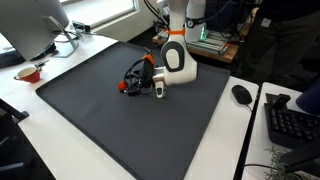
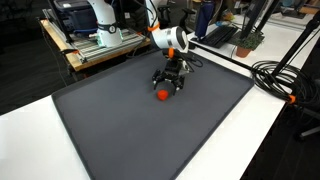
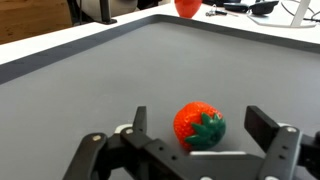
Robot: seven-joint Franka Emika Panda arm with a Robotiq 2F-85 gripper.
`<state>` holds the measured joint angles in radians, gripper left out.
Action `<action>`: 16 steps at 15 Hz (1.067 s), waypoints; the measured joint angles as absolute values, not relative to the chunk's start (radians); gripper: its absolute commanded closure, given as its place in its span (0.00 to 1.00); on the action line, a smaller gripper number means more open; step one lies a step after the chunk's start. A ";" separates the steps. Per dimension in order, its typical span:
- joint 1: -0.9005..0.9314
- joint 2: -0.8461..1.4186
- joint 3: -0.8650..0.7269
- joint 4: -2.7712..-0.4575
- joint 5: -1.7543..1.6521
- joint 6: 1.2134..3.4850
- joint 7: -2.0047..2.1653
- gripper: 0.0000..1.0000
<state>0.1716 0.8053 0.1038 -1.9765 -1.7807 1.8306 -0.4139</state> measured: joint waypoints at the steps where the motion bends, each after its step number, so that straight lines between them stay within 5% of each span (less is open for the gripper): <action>1: 0.172 0.805 0.104 -1.976 -1.781 1.828 -0.421 0.00; 16: 0.106 0.741 0.113 -1.989 -1.727 2.034 -0.533 0.00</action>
<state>0.1058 0.7410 0.1134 -1.9892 -1.7270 2.0335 -0.5331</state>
